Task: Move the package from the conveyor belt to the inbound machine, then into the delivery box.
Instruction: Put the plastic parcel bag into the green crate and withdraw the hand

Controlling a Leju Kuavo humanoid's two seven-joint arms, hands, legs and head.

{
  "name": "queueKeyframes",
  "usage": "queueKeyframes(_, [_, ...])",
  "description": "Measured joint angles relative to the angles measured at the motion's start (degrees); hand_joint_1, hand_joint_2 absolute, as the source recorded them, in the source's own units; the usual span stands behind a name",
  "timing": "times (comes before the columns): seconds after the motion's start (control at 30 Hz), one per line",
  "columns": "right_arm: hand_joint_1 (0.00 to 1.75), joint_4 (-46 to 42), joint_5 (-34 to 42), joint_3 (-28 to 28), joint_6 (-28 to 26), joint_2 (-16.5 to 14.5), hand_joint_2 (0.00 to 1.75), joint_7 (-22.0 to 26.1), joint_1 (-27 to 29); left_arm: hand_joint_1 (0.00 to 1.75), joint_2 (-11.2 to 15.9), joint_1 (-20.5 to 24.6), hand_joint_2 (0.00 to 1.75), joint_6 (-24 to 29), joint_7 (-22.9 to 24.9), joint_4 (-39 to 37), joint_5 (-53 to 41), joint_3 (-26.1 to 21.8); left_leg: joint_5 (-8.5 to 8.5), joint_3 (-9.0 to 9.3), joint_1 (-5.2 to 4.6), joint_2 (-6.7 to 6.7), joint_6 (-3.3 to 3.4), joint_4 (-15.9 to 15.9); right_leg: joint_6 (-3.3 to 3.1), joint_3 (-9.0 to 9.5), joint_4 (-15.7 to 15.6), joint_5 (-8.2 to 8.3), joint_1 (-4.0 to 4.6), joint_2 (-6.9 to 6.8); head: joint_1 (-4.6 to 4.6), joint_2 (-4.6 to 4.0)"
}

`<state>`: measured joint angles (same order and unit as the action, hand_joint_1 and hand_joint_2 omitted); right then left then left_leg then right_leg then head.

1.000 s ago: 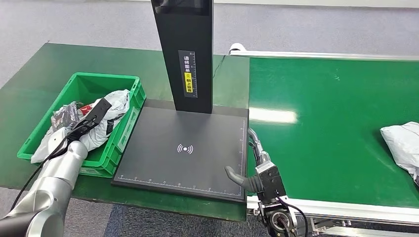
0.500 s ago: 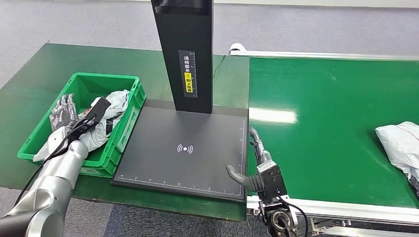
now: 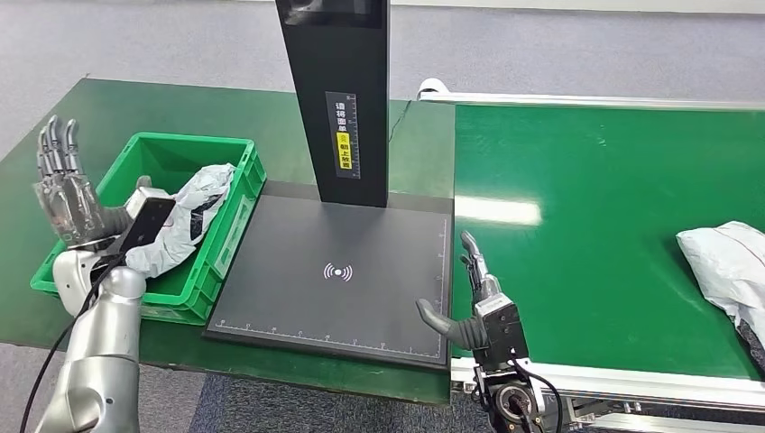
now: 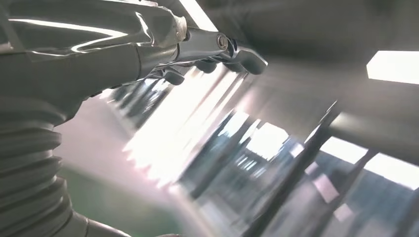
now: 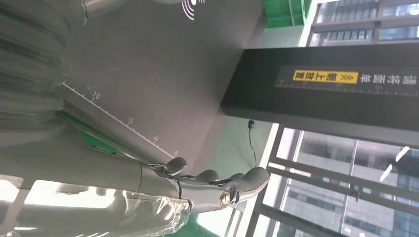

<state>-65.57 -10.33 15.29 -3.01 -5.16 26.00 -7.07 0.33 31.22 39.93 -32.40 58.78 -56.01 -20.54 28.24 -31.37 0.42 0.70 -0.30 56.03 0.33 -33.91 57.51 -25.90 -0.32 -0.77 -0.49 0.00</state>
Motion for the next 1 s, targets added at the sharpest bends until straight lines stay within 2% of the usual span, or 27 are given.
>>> queueKeyframes(0.03, [0.00, 0.00, 0.13, 0.04, -0.21, 0.00, 1.75, 0.14, 0.00, 0.00, -1.70, -1.01, 1.75, 0.00, -3.26, 3.64, 1.14, -1.80, 0.00, 0.00, 0.00, 0.01, 0.00, 0.00, 0.00, 0.00, 0.00, 0.00, -0.01, 0.01, 0.01, 0.00])
queueKeyframes(0.1, [0.00, 0.00, 0.30, 0.12, -0.50, 0.01, 1.75, 0.30, 0.00, 0.00, -4.68, -2.83, 1.75, 0.01, -6.55, 10.26, 3.29, -4.31, 0.01, 0.01, 0.00, 0.01, 0.00, 0.00, 0.00, 0.00, -0.01, 0.00, -0.01, 0.02, -0.01, 0.00])
queueKeyframes(0.2, [0.00, 0.00, 0.51, 0.21, -0.69, 0.03, 1.75, 0.36, 0.01, 0.00, -7.52, -5.10, 1.75, 0.01, -7.41, 18.58, 5.52, -5.61, 0.01, 0.01, 0.01, -0.04, 0.00, 0.00, 0.00, 0.01, -0.01, 0.00, 0.00, -0.02, -0.01, 0.00])
queueKeyframes(0.3, [0.00, -0.04, 0.69, 0.26, -0.72, 0.09, 1.75, 0.37, 0.06, 0.00, -8.96, -6.84, 1.75, 0.00, -7.57, 24.15, 9.55, -5.40, 0.00, 0.04, 0.01, -0.02, 0.00, -0.01, 0.00, 0.02, -0.01, 0.00, 0.01, -0.01, -0.01, 0.00])
queueKeyframes(0.43, [0.00, -0.07, 0.76, 0.27, -0.73, 0.11, 1.75, 0.38, 0.09, 0.00, -9.19, -7.33, 1.75, 0.00, -7.59, 25.22, 11.08, -5.14, 0.00, 0.06, 0.02, -0.01, 0.00, -0.01, 0.00, 0.02, -0.01, 0.00, 0.01, 0.01, -0.01, 0.00])
queueKeyframes(0.47, [0.00, -0.17, 0.85, 0.27, -0.74, 0.15, 1.75, 0.40, 0.12, 0.00, -9.14, -7.80, 1.75, -0.19, -7.60, 25.64, 13.85, -4.35, 0.00, 0.06, 0.02, -0.02, 0.00, -0.01, 0.00, 0.02, -0.01, 0.00, 0.01, 0.01, -0.01, 0.00])
queueKeyframes(0.57, [0.00, -1.19, 1.28, 0.23, -0.77, 0.64, 1.75, 0.59, 0.38, 0.00, -7.54, -12.31, 1.75, -0.26, -7.12, 28.10, 29.74, 7.02, 0.00, 0.05, 0.01, -0.04, 0.00, 0.00, 0.00, 0.06, -0.01, 0.01, 0.00, -0.04, 0.01, 0.00])
queueKeyframes(0.6, [0.00, -1.43, 1.33, 0.21, -0.77, 0.80, 1.75, 0.63, 0.45, 0.00, -6.92, -13.44, 1.75, -0.08, -6.95, 28.53, 32.34, 10.49, 0.00, 0.04, 0.01, -0.05, 0.00, 0.00, 0.00, 0.07, -0.01, 0.01, 0.00, -0.05, 0.01, 0.00])
queueKeyframes(0.63, [0.00, -1.46, 1.34, 0.21, -0.77, 0.86, 1.75, 0.64, 0.47, 0.00, -6.62, -13.68, 1.75, -0.05, -6.92, 28.63, 32.46, 11.54, 0.00, 0.05, 0.00, -0.03, 0.00, 0.00, 0.00, 0.07, -0.01, 0.01, -0.01, -0.04, -0.01, 0.00])
queueKeyframes(0.93, [0.00, -1.62, 1.37, 0.19, -0.77, 1.09, 1.75, 0.64, 0.51, 0.00, -5.56, -14.27, 1.75, -0.05, -6.90, 28.69, 32.76, 14.29, 0.00, 0.05, 0.02, -0.05, 0.00, -0.01, 0.00, 0.06, -0.01, 0.01, 0.01, -0.04, -0.01, 0.00])
queueKeyframes(1.0, [0.00, -1.62, 1.43, 0.18, -0.77, 1.10, 1.75, 0.69, 0.52, 0.00, -5.40, -14.38, 1.75, -1.54, -6.46, 28.72, 34.09, 14.67, 0.00, 0.05, 0.01, -0.05, 0.00, -0.01, 0.00, 0.06, -0.01, 0.01, 0.01, -0.04, -0.02, 0.00])
